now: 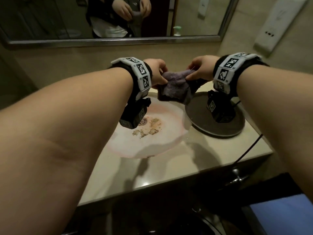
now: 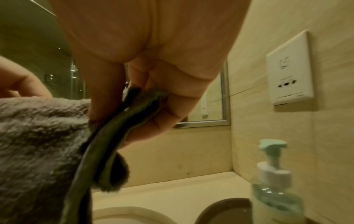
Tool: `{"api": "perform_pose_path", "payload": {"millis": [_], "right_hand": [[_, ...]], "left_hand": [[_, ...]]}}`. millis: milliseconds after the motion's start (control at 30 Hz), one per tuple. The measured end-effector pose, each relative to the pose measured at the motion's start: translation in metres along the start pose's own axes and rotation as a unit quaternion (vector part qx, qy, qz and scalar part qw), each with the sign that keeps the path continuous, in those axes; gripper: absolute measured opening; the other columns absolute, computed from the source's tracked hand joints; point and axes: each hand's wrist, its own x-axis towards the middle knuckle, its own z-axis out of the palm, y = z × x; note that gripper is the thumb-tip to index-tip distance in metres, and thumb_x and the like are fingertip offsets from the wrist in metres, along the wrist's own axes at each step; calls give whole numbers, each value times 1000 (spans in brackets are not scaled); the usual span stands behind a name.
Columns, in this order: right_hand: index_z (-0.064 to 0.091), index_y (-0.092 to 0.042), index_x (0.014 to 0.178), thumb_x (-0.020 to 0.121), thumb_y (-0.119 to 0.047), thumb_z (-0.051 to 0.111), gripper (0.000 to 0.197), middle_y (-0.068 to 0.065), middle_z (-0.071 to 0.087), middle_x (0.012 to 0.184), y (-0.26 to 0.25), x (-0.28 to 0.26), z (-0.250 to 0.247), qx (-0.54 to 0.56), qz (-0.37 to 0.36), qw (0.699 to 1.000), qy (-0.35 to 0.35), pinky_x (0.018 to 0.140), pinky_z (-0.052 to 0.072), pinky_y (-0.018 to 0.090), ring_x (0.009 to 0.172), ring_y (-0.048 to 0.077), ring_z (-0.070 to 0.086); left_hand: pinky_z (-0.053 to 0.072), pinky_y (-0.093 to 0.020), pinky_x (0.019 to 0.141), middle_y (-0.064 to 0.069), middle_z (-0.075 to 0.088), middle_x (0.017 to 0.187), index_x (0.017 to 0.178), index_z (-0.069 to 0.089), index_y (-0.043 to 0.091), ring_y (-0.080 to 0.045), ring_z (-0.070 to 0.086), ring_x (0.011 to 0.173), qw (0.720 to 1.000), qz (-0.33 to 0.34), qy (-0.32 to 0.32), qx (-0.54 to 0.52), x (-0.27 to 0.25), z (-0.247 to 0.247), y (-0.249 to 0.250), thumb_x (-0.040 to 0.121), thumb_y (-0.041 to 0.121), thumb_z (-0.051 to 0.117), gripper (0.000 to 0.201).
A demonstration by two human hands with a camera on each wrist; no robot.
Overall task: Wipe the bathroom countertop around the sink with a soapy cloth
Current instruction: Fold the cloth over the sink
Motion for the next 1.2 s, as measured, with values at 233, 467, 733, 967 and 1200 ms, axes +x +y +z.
{"api": "perform_pose_path", "payload": {"millis": [233,467,733,967,1200], "right_hand": [[60,-14,124,88,-27,64,38,9,63,124,85,-1,-12,-34,36,998,-44,74,43,24,96,21,57],[61,-10,121,87,-23,65,37,11,65,114,180,8,4,-17,84,993,-80,81,50,28,94,19,56],[62,-6,119,89,-20,62,33,3,55,93,238,22,45,-28,85,983,-160,41,35,9,85,15,50],[60,-9,121,90,-24,60,34,11,64,122,254,38,70,-60,81,976,-194,85,45,26,95,19,55],[57,-11,125,91,-32,57,40,11,61,126,257,50,86,-89,77,972,-205,93,44,28,117,26,56]], "left_hand": [[56,-43,89,-14,65,119,121,58,6,-30,67,105,999,10,-45,-1,35,66,53,87,6,64,35],[51,-39,96,-13,65,122,125,57,8,-29,63,112,992,26,-103,75,76,139,93,87,15,65,39],[45,-31,95,-8,62,126,127,54,11,-26,58,115,969,15,-163,185,106,197,97,88,26,63,42],[45,-32,97,-10,60,128,131,51,8,-27,58,117,946,-6,-201,256,129,231,83,90,26,60,45],[46,-36,91,-11,58,128,133,42,11,-32,57,116,910,-21,-222,351,146,249,63,88,30,62,52]]}}
